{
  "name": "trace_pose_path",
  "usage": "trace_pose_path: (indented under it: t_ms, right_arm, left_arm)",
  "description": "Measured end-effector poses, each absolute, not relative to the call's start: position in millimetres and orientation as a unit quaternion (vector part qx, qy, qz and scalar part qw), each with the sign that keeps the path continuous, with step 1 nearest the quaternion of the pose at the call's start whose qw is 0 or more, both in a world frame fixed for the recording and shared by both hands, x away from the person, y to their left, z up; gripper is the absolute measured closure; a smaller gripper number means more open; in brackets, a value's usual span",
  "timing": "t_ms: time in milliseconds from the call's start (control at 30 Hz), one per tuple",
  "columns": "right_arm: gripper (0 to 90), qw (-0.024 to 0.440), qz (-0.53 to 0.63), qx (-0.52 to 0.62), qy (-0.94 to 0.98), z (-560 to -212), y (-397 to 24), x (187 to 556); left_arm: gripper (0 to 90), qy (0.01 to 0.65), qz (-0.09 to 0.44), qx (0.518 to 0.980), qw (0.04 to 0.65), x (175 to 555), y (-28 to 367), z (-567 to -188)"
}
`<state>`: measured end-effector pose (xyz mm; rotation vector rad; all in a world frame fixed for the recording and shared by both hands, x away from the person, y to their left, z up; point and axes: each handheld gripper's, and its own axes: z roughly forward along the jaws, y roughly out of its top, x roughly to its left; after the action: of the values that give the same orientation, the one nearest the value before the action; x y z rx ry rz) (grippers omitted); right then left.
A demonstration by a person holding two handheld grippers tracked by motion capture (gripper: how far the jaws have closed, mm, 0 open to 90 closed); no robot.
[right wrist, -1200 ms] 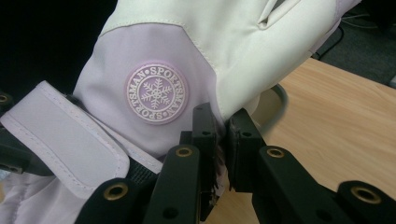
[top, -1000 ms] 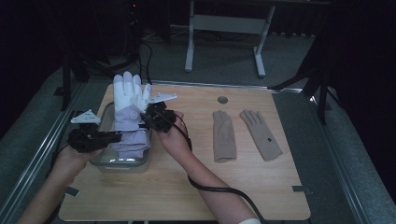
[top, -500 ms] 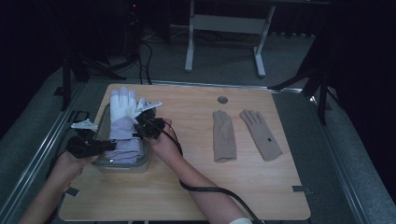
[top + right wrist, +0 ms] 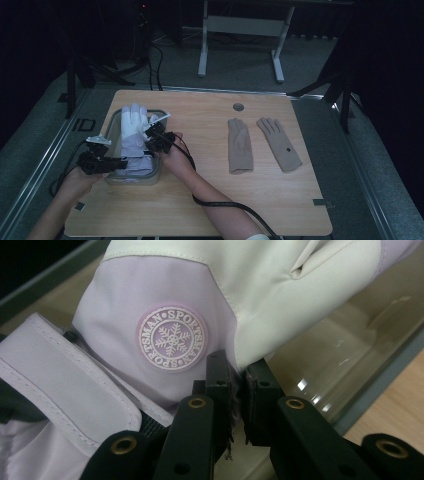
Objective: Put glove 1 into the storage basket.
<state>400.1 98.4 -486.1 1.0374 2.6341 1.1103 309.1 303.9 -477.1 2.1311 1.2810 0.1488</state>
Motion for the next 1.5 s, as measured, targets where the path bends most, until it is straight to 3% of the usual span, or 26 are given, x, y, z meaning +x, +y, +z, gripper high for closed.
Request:
trace_pose_path:
  t_ms: [167, 367, 467, 567, 633, 833, 1400, 1500]
  right_arm:
    - [82.5, 0.036, 0.353, 0.349, 0.868, -493, 101, 404]
    - [76.2, 0.032, 0.351, 0.347, 0.869, -493, 100, 406]
    - [57.3, 0.046, 0.365, 0.329, 0.870, -488, 98, 406]
    - [53.6, 0.058, 0.370, 0.318, 0.871, -483, 95, 406]
    - [43.3, 0.067, 0.394, 0.304, 0.865, -475, 87, 405]
    - [19.4, 0.022, 0.424, 0.294, 0.856, -461, 70, 404]
    - [15.4, 0.055, 0.437, 0.287, 0.851, -445, 15, 394]
    - [15.3, 0.063, 0.445, 0.288, 0.846, -443, 2, 392]
  left_arm:
    - [61.6, 0.490, 0.071, 0.808, 0.318, 308, 303, -478]
    - [56.6, 0.502, 0.096, 0.800, 0.314, 305, 300, -479]
    - [55.0, 0.506, 0.116, 0.794, 0.318, 300, 301, -477]
    - [55.0, 0.510, 0.124, 0.781, 0.339, 296, 304, -474]
    - [55.2, 0.513, 0.142, 0.764, 0.365, 290, 305, -465]
    - [55.6, 0.484, 0.145, 0.768, 0.392, 283, 284, -451]
    - [56.5, 0.432, 0.135, 0.768, 0.453, 282, 226, -444]
    - [49.0, 0.421, 0.131, 0.773, 0.457, 282, 215, -445]
